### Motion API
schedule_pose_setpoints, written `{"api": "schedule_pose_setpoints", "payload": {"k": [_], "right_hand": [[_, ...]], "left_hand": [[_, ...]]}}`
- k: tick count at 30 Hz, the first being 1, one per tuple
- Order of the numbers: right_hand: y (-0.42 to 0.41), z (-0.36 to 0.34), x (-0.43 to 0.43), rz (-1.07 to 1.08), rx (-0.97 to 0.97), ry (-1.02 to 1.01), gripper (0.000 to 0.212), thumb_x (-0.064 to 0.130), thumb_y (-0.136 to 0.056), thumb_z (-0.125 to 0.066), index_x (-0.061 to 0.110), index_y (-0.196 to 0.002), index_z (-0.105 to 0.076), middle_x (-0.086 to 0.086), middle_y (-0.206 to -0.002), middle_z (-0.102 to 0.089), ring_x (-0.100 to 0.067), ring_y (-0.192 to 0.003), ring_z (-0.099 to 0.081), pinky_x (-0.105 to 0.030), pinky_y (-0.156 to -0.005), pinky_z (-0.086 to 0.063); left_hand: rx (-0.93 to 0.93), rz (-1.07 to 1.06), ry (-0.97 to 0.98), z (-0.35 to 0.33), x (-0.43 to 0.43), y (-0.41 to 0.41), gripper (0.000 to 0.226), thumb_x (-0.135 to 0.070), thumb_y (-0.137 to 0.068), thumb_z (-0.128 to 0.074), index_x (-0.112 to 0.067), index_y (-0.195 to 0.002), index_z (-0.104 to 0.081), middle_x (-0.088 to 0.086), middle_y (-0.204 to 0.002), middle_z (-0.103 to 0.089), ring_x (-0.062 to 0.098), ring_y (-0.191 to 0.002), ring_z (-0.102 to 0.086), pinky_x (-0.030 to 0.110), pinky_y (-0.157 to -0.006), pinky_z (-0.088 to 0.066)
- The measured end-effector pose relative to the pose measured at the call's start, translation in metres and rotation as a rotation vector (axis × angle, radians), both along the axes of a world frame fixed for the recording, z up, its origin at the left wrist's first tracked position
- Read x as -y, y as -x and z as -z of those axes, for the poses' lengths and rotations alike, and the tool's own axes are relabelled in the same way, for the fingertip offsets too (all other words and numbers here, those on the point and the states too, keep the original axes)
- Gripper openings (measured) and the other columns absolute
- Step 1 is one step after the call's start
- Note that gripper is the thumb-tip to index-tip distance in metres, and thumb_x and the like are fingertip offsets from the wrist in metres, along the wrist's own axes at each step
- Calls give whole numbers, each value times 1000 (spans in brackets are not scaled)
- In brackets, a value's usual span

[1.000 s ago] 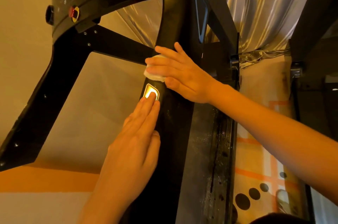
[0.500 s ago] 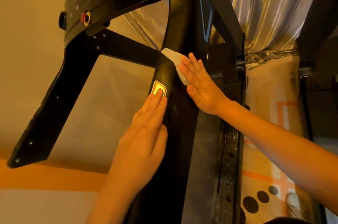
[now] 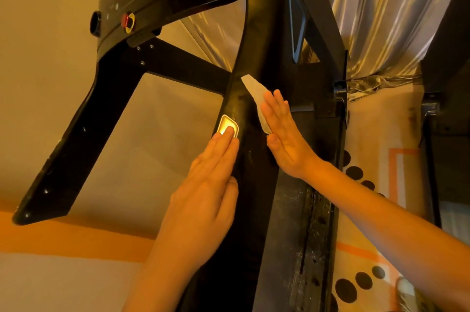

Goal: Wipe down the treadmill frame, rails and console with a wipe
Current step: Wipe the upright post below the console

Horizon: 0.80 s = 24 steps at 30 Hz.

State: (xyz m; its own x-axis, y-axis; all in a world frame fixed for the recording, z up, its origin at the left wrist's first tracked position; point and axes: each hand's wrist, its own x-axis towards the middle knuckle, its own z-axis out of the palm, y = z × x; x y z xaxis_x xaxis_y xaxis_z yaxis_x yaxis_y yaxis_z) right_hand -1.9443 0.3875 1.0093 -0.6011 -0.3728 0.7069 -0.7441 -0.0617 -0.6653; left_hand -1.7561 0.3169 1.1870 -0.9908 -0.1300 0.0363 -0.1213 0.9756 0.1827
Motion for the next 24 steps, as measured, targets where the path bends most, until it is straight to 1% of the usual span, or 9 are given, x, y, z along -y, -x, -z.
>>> {"api": "schedule_pose_setpoints", "payload": {"k": [2,5,9,12,14,17,20,22,24], "right_hand": [[1,-1,0,-8,-6,0,55,44,-111,-17,37,-162,4,16,-170,8,-26,-158,8,-46,-127,6],[9,10,-5,1,-50,-34,55,45,-111,-16,36,-162,4,15,-170,9,-24,-158,8,-47,-127,5],[12,39,-10,28,-42,-89,55,45,-111,-15,37,-162,6,13,-170,11,-26,-158,8,-47,-127,5],[11,37,-10,49,-64,-94,55,45,-111,-13,36,-161,8,13,-170,12,-23,-158,9,-46,-127,5],[9,23,-7,34,-121,-68,56,43,-111,-14,34,-162,8,12,-170,12,-24,-158,8,-48,-127,3],[5,-12,-1,5,-192,-16,55,41,-111,-15,32,-162,3,13,-169,10,-22,-157,9,-50,-126,4],[9,-31,3,-20,-227,-11,53,42,-112,-15,24,-161,-8,12,-169,3,-22,-157,6,-48,-126,4],[17,-16,-2,-9,-263,-33,54,42,-111,-15,31,-162,-3,14,-170,6,-22,-157,6,-48,-127,2],[22,4,-10,18,-275,-72,55,41,-111,-16,36,-162,6,15,-170,10,-23,-157,8,-49,-127,1]], "left_hand": [[2,7,11,1,2,0,56,-49,-95,-23,-58,-146,-1,-35,-161,3,-21,-143,8,5,-111,-4],[-13,19,22,1,3,1,56,-58,-91,-15,-58,-145,1,-35,-161,3,-19,-145,7,5,-111,-4],[-20,14,33,3,2,1,57,-57,-93,-18,-57,-145,3,-37,-160,6,-20,-144,8,-1,-106,-3],[-31,25,84,5,4,1,64,-60,-88,-9,-53,-151,-1,-35,-162,4,-17,-146,6,-1,-105,-6],[-30,26,81,5,5,1,65,-59,-89,-11,-50,-153,-5,-34,-162,1,-16,-147,4,-1,-104,-9],[-35,35,86,5,5,1,63,-56,-92,-15,-47,-154,-10,-31,-163,-3,-16,-147,3,8,-111,-10],[-45,46,129,7,6,1,63,-50,-96,-20,-39,-157,-16,-21,-166,-11,-10,-150,1,19,-115,-15],[-54,49,128,8,5,1,63,-50,-96,-20,-40,-157,-15,-21,-166,-10,-7,-151,-1,15,-111,-18],[-61,44,113,8,4,0,63,-53,-94,-16,-45,-156,-10,-26,-165,-5,-5,-152,-4,10,-108,-17]]}}
